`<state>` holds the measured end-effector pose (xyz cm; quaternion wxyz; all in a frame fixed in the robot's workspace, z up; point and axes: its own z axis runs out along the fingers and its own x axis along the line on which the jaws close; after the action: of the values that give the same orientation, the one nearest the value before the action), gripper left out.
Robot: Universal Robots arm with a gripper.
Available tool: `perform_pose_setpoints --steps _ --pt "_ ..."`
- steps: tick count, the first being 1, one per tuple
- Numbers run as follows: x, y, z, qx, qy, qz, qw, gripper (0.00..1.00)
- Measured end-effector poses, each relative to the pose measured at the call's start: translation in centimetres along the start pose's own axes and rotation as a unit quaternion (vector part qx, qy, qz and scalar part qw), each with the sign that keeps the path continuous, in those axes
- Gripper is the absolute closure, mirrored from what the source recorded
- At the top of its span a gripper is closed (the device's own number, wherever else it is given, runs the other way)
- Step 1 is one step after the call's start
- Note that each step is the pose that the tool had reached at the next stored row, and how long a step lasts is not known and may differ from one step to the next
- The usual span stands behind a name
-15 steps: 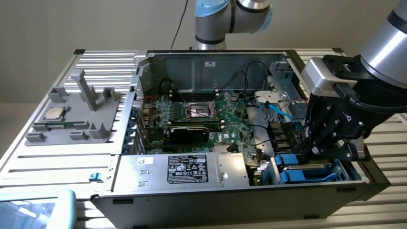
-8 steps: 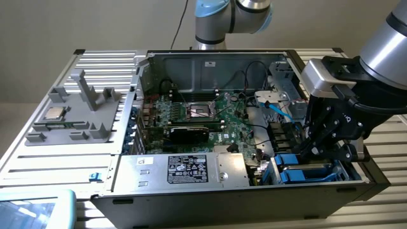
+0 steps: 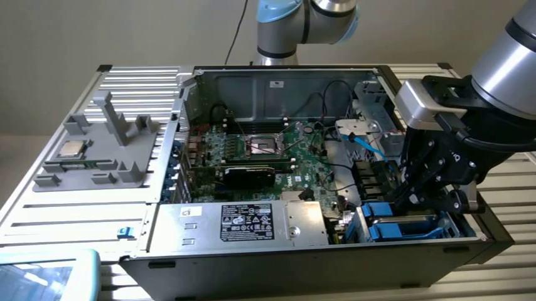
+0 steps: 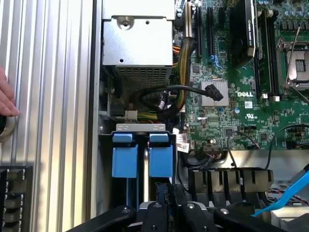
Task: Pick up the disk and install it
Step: 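Insert the first disk wire, then insert the second disk wire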
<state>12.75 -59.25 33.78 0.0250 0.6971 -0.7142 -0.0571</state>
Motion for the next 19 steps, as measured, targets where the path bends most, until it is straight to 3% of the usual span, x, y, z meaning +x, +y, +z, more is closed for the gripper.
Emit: perform_pose_setpoints --steps 19 --pt "0.03 -0.17 0.31 0.0001 0.0001 0.0 1.0 0.84"
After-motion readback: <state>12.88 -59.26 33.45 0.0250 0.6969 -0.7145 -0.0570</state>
